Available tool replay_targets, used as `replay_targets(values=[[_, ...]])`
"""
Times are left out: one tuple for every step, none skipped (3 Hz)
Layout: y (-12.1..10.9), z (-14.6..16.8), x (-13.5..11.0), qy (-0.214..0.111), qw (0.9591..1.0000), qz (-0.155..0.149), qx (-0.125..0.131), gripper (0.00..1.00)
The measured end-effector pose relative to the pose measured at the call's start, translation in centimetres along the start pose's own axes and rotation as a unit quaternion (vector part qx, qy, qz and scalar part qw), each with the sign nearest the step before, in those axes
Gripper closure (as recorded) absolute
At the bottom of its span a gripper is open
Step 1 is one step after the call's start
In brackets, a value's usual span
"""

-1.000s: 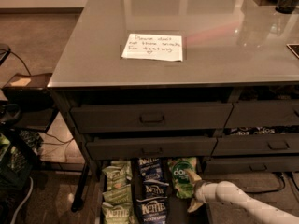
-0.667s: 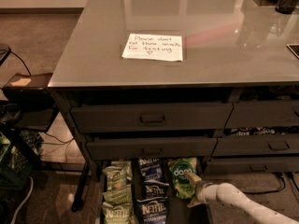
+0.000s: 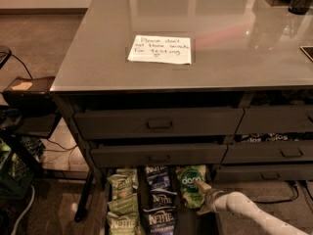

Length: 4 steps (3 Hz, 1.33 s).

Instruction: Pick green rice chip bag from bottom drawer and place on counter

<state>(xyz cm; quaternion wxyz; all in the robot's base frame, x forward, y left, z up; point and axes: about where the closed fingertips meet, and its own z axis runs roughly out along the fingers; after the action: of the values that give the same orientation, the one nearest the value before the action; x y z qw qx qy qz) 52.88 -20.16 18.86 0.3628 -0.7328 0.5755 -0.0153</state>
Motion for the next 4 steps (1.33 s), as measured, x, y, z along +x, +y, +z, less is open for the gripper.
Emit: replay_targets(values=[[0.4, 1.0, 2.1, 0.016, 0.9998, 0.010, -0.003, 0.15], [0.6, 1.4, 3.0, 0.023, 0.9996, 0.016, -0.005, 0.15], [0.8, 2.7, 4.2, 0.026, 0.9991, 0.032, -0.003, 0.17], [0.8, 3.4, 4.5, 0.023, 0.9992, 0.033, 0.001, 0.17]])
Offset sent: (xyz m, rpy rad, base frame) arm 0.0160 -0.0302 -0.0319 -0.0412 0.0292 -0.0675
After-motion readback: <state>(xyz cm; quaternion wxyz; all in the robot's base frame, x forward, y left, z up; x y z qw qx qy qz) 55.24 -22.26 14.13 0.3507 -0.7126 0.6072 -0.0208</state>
